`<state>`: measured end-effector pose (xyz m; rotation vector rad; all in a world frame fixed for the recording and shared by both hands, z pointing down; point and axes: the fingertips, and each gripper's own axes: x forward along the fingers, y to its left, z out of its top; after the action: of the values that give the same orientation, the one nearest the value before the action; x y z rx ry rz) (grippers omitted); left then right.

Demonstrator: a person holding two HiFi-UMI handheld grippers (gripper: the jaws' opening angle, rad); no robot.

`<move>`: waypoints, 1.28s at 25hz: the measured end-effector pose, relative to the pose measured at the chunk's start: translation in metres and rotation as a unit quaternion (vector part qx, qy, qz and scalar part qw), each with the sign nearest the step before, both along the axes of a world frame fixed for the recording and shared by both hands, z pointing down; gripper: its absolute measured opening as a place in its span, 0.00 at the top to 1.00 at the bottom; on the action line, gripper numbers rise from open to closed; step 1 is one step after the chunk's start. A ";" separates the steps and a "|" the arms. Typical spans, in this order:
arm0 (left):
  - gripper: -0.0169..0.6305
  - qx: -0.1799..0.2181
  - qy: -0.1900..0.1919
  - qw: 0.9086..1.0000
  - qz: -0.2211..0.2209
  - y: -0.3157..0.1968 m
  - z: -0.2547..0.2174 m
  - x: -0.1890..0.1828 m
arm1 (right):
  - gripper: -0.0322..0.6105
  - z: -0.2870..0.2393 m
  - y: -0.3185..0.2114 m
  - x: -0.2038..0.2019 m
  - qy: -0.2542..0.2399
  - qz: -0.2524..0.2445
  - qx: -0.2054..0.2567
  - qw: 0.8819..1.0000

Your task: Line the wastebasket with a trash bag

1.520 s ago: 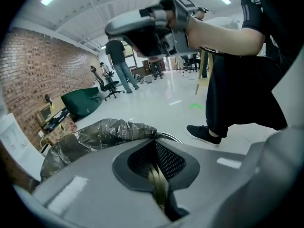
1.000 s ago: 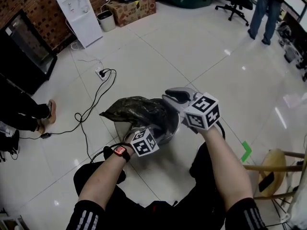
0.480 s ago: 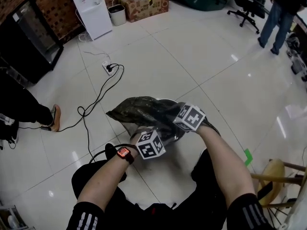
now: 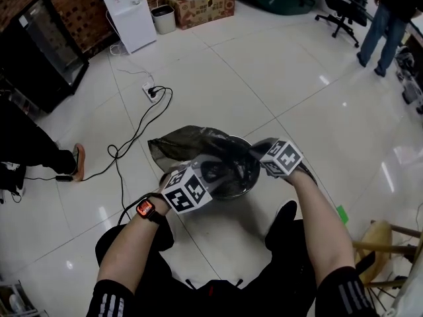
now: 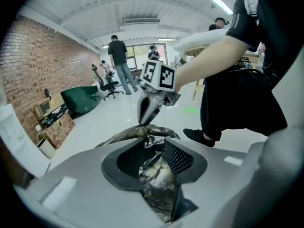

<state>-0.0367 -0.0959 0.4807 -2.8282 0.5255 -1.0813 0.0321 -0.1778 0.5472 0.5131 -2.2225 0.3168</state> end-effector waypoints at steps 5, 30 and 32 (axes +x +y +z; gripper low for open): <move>0.78 0.012 -0.076 0.992 -0.103 -0.040 0.008 -0.079 | 0.94 0.012 -0.002 0.016 0.022 0.015 0.001 1.000; 0.97 -0.116 -0.070 0.976 -0.168 -0.045 0.119 -0.105 | 0.89 0.035 0.009 0.004 0.049 -0.025 -0.009 0.998; 0.97 -0.096 -0.061 0.979 -0.167 -0.051 0.095 -0.101 | 0.87 0.031 0.007 0.003 0.049 -0.027 -0.005 0.998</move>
<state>-0.1382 -0.1474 0.5758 -2.8757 0.9588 -1.4218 0.0353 -0.1703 0.5780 0.4526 -2.1355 0.2699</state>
